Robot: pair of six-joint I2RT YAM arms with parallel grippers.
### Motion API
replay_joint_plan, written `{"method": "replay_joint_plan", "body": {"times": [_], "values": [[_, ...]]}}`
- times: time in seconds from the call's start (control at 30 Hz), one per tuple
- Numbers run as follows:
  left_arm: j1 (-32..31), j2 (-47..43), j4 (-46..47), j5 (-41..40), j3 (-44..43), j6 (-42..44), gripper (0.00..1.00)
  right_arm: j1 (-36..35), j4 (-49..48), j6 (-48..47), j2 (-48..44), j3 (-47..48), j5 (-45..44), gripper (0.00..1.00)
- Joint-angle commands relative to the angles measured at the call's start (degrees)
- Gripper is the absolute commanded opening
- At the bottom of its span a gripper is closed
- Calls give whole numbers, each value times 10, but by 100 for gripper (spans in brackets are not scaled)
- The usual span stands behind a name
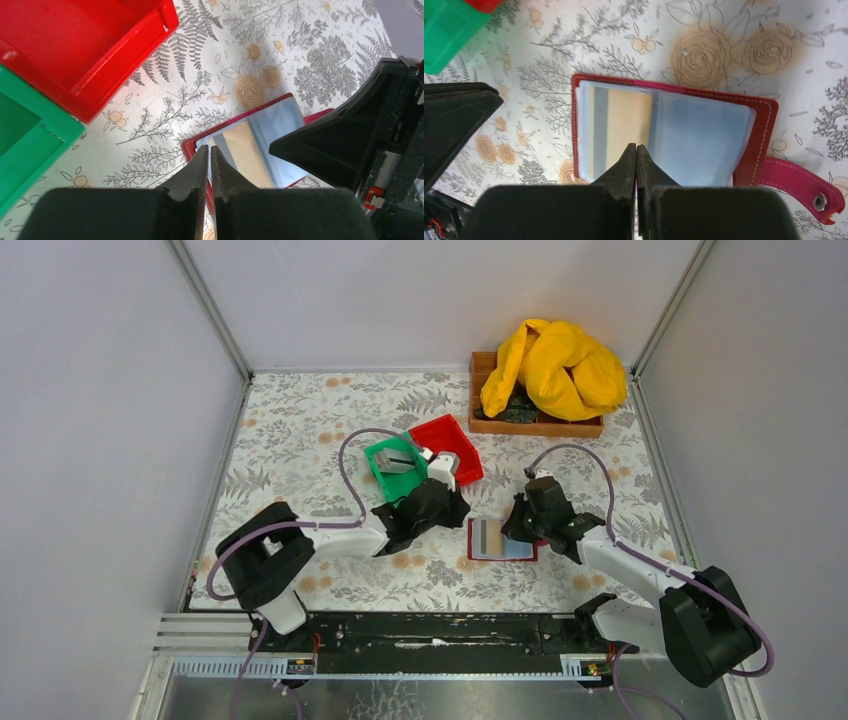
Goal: Take the credit cards out of the card holder
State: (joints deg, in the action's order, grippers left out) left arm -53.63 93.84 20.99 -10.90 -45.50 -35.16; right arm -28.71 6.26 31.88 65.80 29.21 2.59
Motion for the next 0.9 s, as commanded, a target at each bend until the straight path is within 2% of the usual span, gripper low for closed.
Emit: {"method": "replay_joint_plan", "body": {"times": [0.0,0.1,0.3,0.47,0.6,0.87], "values": [[-1,22,15,53,-12,-25,1,1,-43,22,9,-27,-3,0],[-13,41,15,80,-19,-46,0,1,-59,29,31,-38,-3,0],[-78,80,-26,18,-55,-42,0,3,-68,30,21,-50,-24,1],[-88,131,-21,23,-52,-70,0,7,-76,24,2,-69,-34,0],[-88,118,-25,-2,-12,-67,0,11,-79,14,-18,-81,-32,0],[-89,75,-12,-18,47,-80,0,15,-104,13,4,-92,-9,0]]}}
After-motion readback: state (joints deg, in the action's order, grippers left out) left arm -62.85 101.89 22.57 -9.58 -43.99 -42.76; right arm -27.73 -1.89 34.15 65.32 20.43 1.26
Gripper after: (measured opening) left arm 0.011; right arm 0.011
